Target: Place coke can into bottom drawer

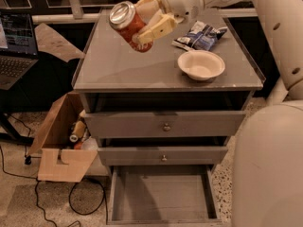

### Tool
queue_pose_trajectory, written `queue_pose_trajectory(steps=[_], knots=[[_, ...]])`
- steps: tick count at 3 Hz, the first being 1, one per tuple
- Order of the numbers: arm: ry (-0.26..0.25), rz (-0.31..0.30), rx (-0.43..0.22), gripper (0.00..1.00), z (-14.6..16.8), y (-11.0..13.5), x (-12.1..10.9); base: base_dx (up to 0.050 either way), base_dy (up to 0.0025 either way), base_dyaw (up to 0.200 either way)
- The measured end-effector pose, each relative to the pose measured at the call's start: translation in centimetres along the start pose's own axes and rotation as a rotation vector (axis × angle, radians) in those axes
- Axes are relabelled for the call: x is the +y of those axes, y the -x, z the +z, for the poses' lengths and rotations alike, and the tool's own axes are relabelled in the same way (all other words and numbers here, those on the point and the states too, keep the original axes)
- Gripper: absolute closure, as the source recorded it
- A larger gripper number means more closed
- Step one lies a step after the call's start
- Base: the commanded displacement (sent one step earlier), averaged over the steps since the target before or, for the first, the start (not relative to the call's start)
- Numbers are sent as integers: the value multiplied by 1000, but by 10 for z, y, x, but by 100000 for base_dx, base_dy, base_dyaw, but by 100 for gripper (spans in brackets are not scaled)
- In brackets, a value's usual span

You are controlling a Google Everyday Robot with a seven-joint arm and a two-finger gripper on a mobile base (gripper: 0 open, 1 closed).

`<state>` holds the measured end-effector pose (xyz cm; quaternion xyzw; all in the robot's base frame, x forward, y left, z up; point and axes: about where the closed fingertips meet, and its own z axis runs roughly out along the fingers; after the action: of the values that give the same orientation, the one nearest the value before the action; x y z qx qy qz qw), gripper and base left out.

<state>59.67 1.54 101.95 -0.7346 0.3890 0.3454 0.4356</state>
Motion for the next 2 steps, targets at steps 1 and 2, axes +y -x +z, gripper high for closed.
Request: queue_pose_trajectory(steps=[1,2], knots=[[-20,43,-15,100,-7,15,28,0,0,0],[-88,58,42,100,-16,29,56,0,0,0]])
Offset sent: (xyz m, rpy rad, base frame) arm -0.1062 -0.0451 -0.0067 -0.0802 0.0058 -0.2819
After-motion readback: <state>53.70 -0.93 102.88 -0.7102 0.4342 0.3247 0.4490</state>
